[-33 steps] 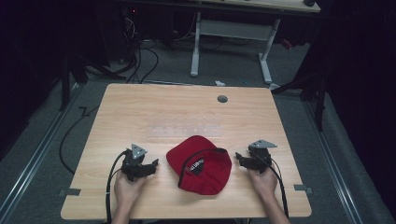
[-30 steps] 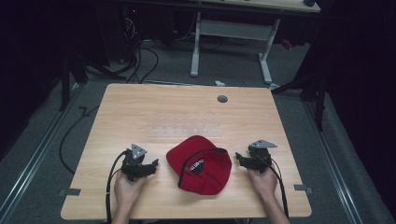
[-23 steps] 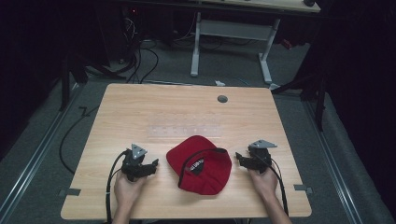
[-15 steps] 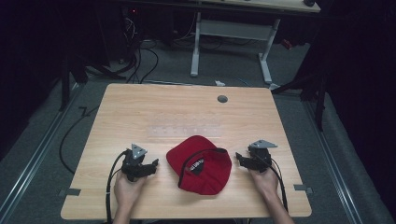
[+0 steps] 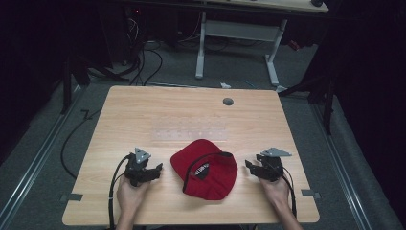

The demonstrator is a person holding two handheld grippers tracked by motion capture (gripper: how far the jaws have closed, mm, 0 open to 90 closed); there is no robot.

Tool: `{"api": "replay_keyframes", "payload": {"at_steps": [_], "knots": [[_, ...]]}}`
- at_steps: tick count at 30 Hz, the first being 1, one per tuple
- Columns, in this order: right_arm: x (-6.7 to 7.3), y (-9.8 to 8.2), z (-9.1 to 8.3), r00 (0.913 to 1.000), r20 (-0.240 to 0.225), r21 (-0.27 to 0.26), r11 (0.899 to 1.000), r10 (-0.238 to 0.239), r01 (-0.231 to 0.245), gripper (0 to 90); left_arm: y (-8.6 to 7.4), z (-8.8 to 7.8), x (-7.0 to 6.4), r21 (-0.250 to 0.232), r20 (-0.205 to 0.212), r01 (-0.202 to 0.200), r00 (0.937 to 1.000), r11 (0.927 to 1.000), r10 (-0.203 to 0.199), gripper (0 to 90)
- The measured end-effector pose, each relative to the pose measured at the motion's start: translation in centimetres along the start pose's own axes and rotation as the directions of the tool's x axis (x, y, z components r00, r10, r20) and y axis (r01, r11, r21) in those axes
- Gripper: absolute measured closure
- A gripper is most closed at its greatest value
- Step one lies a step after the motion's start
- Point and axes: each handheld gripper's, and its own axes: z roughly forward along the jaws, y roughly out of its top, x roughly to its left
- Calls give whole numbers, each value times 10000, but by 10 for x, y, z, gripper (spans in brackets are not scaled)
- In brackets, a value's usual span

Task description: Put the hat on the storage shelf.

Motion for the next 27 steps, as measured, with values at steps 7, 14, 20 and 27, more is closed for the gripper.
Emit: {"api": "replay_keyframes", "payload": {"at_steps": [7,14,20,27], "knots": [[1,2,-20,9984,-506,-605,9978,249,-280,418,0,0,0,0,-3,1,10000,10000,-1,280],[15,5,-37,9932,-1156,-1206,9927,-105,-35,402,0,0,0,-5,-12,8,10000,10000,-8,279],[27,13,-41,9860,-1629,-1342,9909,-359,139,383,0,0,0,0,-14,2,10000,10000,-2,279],[37,22,-30,9789,-1988,-1151,9931,-468,241,369,0,0,0,2,-17,1,10000,10000,-1,279]]}}
